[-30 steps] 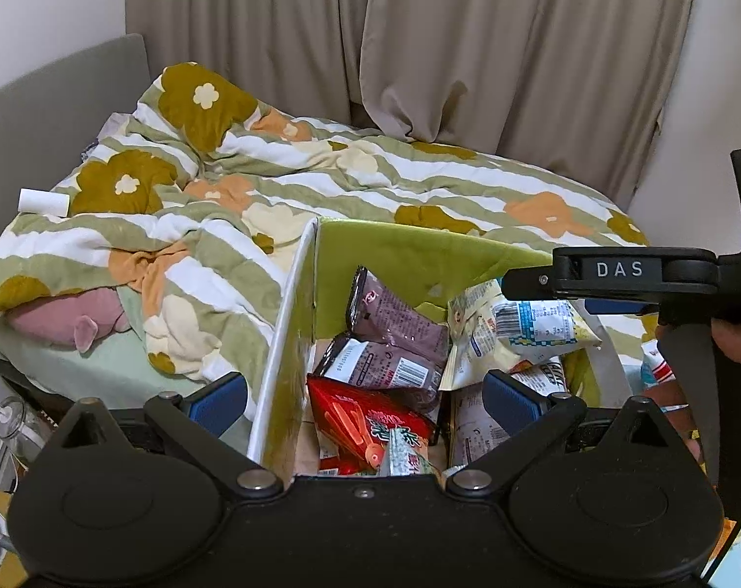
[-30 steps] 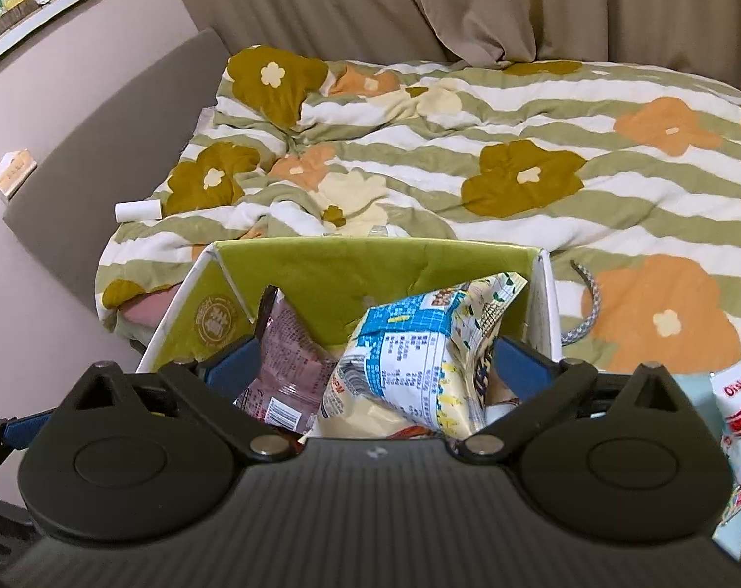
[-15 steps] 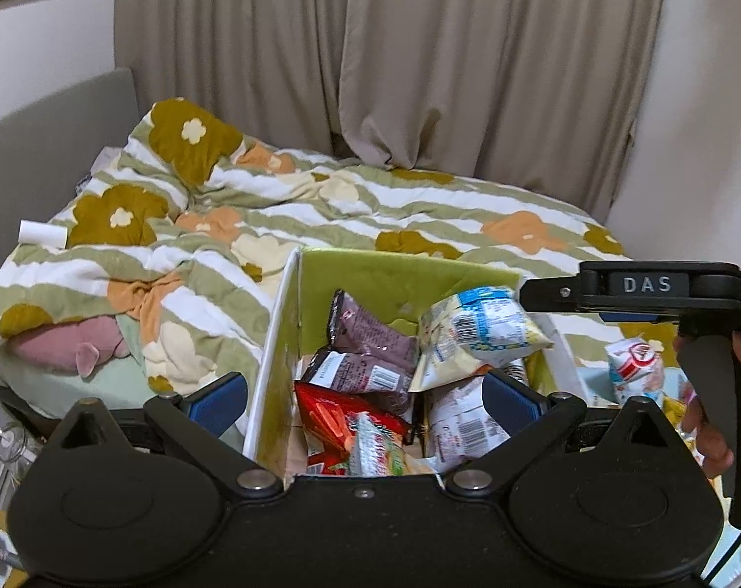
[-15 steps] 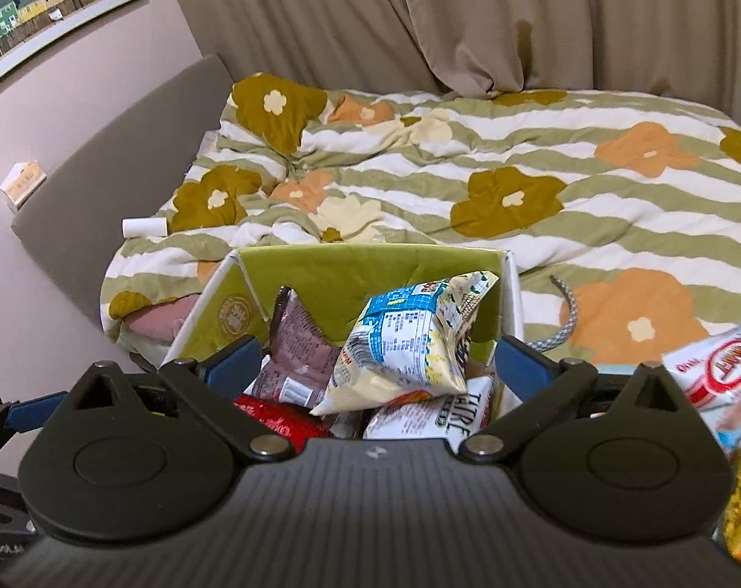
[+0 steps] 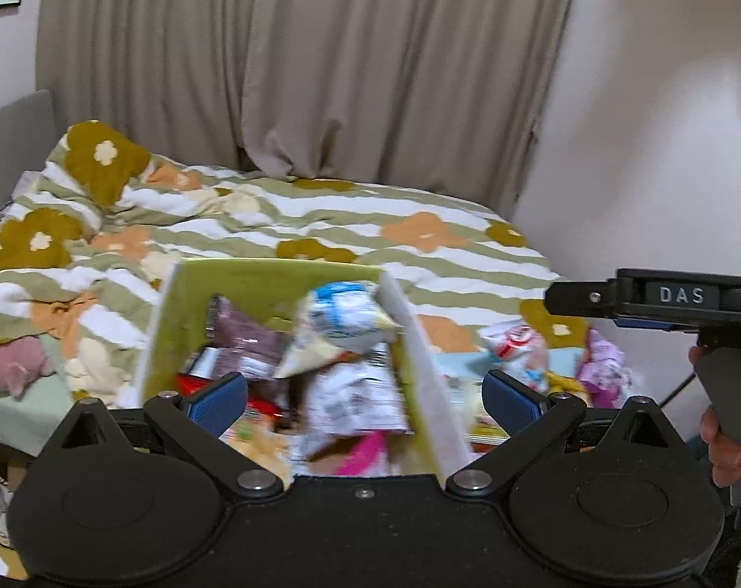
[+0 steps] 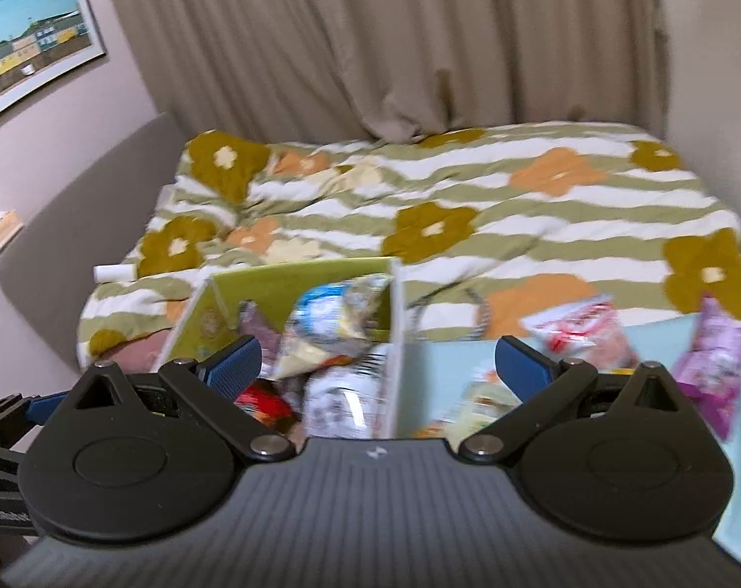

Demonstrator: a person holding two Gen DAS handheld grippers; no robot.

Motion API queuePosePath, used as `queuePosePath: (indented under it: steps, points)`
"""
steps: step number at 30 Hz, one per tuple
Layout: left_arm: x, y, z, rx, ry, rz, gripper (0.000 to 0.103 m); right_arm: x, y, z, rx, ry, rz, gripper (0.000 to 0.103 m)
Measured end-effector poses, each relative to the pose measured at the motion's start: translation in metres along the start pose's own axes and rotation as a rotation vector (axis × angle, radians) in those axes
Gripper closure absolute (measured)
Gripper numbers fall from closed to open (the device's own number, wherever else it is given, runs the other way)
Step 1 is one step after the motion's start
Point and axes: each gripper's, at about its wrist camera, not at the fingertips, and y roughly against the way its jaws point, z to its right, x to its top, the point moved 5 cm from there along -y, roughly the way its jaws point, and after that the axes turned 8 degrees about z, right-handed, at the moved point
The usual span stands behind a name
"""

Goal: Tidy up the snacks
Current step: 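Move both tools back to the snack pile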

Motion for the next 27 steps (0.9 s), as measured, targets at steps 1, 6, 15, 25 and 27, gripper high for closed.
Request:
queuePosePath:
  steps: [1, 6, 15, 25, 27]
  points:
    - [-0.001, 0.000, 0.008, -0.005, 0.000, -0.002, 0.000, -0.001, 0.008, 0.009, -0.016, -0.005, 0.005, 0.000]
    - [-0.009, -0.002, 0.048, -0.017, -0.008, -0.004, 0.000, -0.005, 0.035, 0.056, -0.048, -0.030, 0.018, 0.000]
    - [-0.038, -0.033, 0.137, 0.036, 0.011, -0.031, 0.000, -0.025, 0.054, 0.155, -0.090, -0.040, -0.018, 0.000]
    - [-0.087, -0.086, 0.186, 0.196, 0.062, -0.076, 0.000, -0.070, 0.024, 0.234, -0.063, -0.058, -0.151, 0.000]
    - [-0.098, -0.098, 0.189, 0.227, 0.080, -0.095, 0.000, -0.082, 0.017, 0.244, -0.055, -0.065, -0.183, 0.000]
